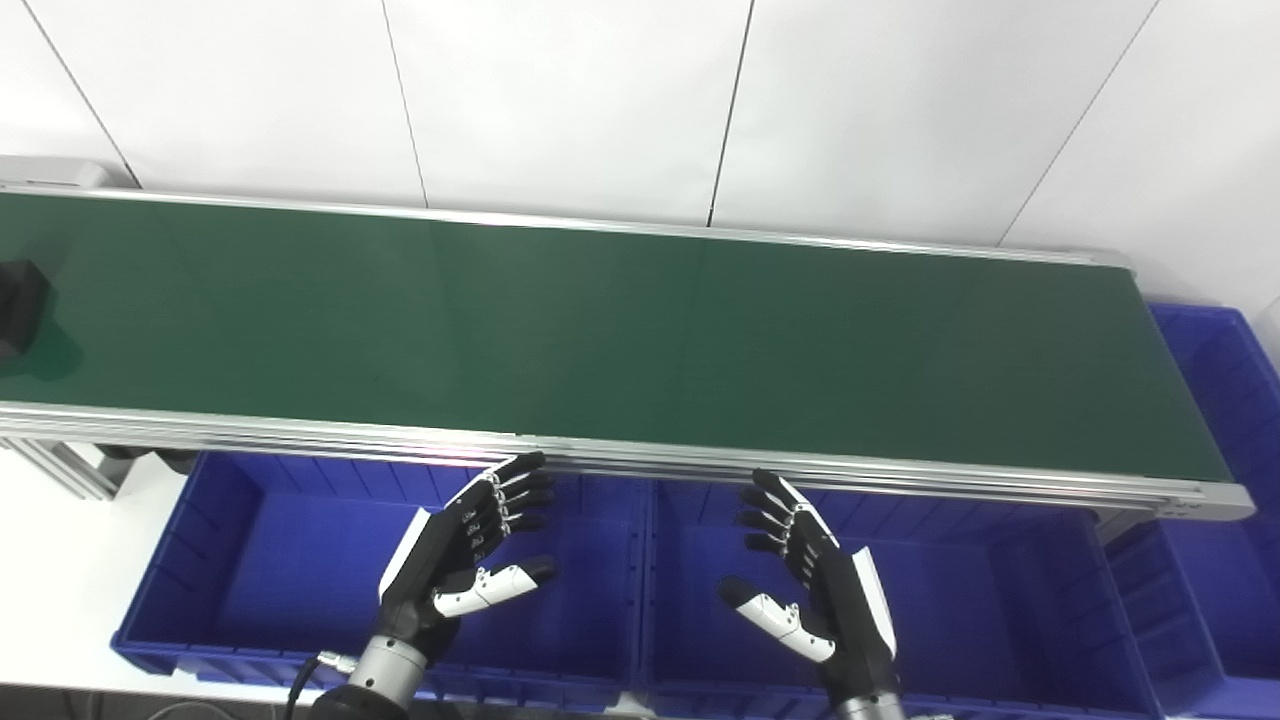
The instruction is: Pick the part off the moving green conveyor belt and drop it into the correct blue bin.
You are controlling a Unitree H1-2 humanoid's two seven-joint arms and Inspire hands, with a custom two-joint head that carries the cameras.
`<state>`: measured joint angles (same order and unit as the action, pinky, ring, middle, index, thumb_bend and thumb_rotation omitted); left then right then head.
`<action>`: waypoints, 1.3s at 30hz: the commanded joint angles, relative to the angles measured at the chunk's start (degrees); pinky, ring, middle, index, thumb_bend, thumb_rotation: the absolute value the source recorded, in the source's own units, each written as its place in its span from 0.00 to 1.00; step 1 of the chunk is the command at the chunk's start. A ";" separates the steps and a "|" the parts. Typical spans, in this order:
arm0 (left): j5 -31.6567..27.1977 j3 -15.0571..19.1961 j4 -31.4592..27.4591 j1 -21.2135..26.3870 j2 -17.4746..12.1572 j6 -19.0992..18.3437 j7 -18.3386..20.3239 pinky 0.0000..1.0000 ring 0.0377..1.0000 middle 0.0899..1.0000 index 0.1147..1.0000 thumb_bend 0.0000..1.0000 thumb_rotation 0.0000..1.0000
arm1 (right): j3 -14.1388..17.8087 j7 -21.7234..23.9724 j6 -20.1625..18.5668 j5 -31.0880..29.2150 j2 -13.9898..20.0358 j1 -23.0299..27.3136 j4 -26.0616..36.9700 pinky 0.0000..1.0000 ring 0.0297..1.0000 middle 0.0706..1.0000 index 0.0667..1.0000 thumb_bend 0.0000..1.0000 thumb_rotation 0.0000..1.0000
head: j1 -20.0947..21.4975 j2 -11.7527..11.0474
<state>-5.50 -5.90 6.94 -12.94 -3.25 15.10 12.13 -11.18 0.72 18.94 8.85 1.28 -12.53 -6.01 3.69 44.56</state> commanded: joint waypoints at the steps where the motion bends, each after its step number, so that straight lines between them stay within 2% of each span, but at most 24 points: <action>1: -0.08 -0.19 -0.78 0.66 -0.09 1.43 0.39 0.73 0.77 0.78 0.81 0.89 0.34 | 0.05 0.08 2.83 0.04 -0.04 0.88 0.66 0.72 0.78 0.81 0.86 0.77 0.53 | -0.07 0.08; 29: 0.35 -0.22 -0.67 0.59 -0.16 1.78 0.25 0.73 0.77 0.78 0.81 0.90 0.35 | 0.10 0.20 3.01 -0.47 -0.06 0.85 0.57 0.72 0.78 0.81 0.87 0.77 0.52 | -0.25 -0.13; 37: 0.61 -0.29 0.33 0.66 -0.03 2.51 0.23 0.73 0.77 0.77 0.81 0.88 0.33 | 0.16 0.05 3.91 -0.35 0.07 0.88 -0.41 0.72 0.78 0.82 0.87 0.75 0.51 | -1.04 -1.67; 39: 0.71 -0.39 0.77 0.64 0.10 2.90 0.23 0.73 0.76 0.77 0.80 0.88 0.32 | 0.23 0.20 4.49 -0.71 0.24 0.94 -1.07 0.73 0.78 0.82 0.87 0.76 0.51 | -2.40 -2.97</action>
<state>-5.26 -5.96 8.60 -12.91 -3.18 15.43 12.12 -11.12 0.70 19.44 8.61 1.36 -12.30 -7.73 1.93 42.10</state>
